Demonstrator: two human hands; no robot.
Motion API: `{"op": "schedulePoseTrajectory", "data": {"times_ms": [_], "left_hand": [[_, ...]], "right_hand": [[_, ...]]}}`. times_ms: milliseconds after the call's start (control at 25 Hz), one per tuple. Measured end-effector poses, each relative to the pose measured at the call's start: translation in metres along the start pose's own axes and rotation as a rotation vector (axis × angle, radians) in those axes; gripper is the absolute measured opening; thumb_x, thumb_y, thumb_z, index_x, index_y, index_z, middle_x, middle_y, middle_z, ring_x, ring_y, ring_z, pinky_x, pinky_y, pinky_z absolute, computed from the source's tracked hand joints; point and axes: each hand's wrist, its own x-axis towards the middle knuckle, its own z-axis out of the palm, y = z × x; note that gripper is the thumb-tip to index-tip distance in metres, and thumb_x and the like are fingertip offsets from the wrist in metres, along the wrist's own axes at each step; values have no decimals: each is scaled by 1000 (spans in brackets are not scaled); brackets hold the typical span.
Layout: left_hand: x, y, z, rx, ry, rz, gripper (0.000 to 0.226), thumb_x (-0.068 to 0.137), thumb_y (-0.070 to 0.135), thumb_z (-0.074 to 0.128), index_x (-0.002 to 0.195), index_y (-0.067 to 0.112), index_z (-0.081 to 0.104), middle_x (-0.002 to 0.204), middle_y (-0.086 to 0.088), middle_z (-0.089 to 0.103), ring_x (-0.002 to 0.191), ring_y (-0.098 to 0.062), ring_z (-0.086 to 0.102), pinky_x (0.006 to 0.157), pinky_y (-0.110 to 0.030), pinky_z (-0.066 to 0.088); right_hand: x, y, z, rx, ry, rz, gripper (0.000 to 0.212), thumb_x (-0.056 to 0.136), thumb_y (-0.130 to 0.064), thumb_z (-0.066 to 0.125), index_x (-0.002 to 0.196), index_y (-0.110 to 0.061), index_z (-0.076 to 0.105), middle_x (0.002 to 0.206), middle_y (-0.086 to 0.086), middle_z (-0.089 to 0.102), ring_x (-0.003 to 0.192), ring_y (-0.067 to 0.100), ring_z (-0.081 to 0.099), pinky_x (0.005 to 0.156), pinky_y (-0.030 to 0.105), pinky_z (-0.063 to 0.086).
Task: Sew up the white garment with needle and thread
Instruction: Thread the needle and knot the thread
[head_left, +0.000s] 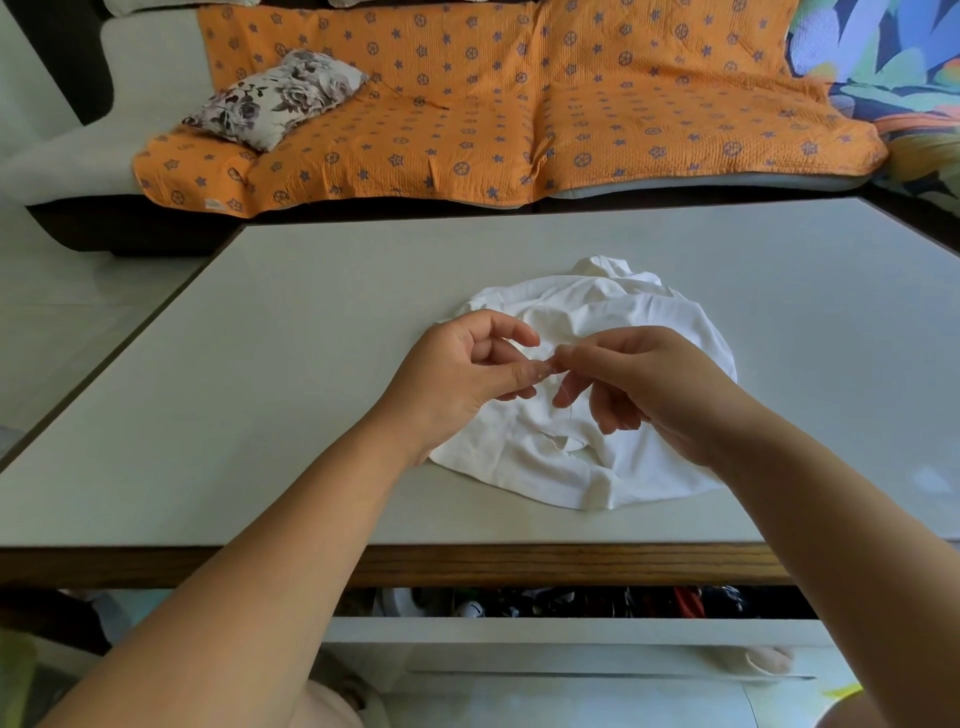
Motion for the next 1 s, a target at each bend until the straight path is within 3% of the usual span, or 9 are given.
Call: {"op": "schedulePoseTrajectory", "data": {"times_ms": [160,400,640,800,1000], "left_hand": [[-2,1,0,45,-8,5,23,78,17,79,97,16,66,74,0,73,74,-16,71,77,-27,58],[-3,-1,0,8,-8,-21,19,84,12,74,101,18,67,76,4,71,75,-10,69,70,-20,53],[-4,-2,3,100,5,16,22,85,9,73,101,24,75,90,-1,74,88,-11,69,88,-22,55],[-6,1,5,176,4,30,20,87,10,72,103,21,75,94,12,75,88,7,66,80,-8,48],[-5,-1,4,233,21,31,15,87,17,72,98,26,77,94,12,75,90,5,67,81,-8,49]], "right_hand": [[-1,2,2,-14,-4,-1,18,91,-24,66,80,-11,73,76,7,74,46,15,51,43,19,35],[-1,2,5,-19,49,-35,19,92,-22,66,80,-9,72,73,3,74,44,14,52,43,20,35],[-1,2,5,-84,38,-33,23,95,-27,61,84,-8,70,76,4,75,45,13,56,43,19,37],[-2,2,7,-128,29,-21,22,97,-26,58,88,-9,67,75,6,75,46,15,60,43,20,40],[-3,0,10,-176,10,-11,22,100,-25,53,90,-9,63,73,6,75,51,21,66,45,23,43]]}}
